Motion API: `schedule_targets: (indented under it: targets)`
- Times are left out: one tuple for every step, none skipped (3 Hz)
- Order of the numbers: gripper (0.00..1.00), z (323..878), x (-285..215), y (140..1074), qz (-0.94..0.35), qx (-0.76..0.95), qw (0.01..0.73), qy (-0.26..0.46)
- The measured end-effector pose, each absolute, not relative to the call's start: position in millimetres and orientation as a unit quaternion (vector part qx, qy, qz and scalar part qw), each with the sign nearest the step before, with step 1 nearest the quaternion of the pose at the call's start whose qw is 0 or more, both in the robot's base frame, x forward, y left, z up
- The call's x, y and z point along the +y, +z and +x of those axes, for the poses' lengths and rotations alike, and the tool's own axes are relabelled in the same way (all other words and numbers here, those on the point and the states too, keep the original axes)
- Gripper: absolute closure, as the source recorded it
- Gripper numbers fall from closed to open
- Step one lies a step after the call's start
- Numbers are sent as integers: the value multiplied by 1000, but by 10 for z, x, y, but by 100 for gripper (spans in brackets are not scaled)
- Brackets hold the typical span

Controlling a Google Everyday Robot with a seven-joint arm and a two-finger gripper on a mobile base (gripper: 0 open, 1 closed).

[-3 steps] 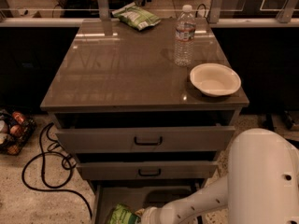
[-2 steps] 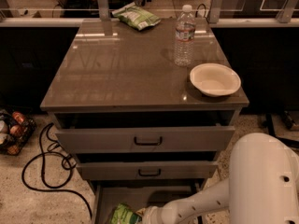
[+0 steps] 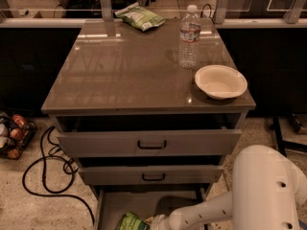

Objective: Place green rice chip bag into bottom drawer

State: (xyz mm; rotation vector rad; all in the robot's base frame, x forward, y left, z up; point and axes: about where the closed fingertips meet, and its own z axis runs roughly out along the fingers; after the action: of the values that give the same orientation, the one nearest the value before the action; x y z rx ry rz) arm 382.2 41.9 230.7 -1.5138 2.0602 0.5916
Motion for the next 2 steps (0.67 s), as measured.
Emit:
schedule_targets:
  targets:
    - [74, 3817, 431, 2320, -559, 758, 256, 218]
    - [51, 3810, 440, 2316, -559, 758, 256, 219]
